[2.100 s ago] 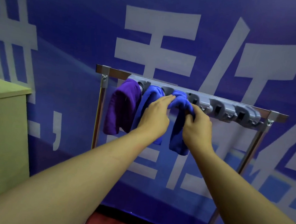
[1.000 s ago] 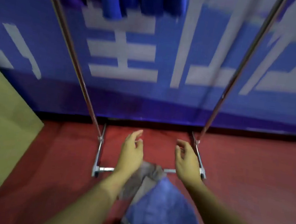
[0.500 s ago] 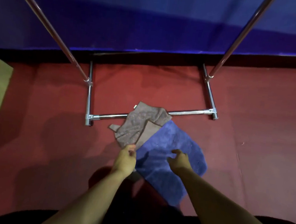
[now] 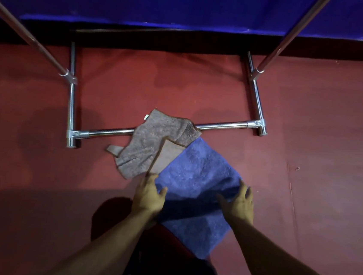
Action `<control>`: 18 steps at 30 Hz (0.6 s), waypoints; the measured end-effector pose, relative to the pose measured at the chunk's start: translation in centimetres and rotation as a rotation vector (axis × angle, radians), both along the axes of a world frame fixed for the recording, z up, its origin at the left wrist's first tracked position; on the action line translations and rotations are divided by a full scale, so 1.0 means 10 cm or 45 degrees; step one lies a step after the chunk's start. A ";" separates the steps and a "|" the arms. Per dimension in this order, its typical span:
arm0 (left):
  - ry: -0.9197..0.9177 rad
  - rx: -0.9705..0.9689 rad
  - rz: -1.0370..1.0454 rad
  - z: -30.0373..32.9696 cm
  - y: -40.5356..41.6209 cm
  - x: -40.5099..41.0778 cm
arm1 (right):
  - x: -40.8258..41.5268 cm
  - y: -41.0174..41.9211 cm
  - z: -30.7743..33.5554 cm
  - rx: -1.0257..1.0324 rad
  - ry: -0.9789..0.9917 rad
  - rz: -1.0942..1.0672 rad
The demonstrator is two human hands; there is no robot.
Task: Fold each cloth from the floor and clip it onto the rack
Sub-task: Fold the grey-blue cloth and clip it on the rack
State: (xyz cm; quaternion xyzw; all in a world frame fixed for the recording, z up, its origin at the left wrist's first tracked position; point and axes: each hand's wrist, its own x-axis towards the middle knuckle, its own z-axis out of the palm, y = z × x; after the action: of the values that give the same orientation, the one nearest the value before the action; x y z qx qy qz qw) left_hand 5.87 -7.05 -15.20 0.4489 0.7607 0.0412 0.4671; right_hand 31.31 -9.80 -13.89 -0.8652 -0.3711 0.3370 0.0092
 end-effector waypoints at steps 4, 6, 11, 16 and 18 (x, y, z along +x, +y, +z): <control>0.074 -0.033 -0.012 -0.11 0.11 0.03 | 0.08 0.08 -0.12 -0.006 -0.038 -0.040; 0.101 -0.085 -0.058 -0.14 0.16 0.06 | 0.09 0.09 -0.15 -0.065 -0.035 -0.049; 0.223 -0.049 -0.277 -0.12 0.18 0.19 | -0.05 0.13 -0.02 -0.179 0.159 -0.039; 0.263 -0.107 -0.311 -0.01 0.31 0.28 | -0.24 0.14 0.24 -0.080 0.217 0.048; 0.268 -0.046 -0.317 0.07 0.38 0.28 | -0.26 0.15 0.37 -0.026 0.305 0.044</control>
State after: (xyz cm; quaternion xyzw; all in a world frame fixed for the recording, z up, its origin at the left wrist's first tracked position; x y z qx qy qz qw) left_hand 8.63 -3.29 -14.51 0.5330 0.7445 -0.0779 0.3944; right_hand 28.71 -8.26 -10.17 -0.8123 -0.3787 0.4419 0.0389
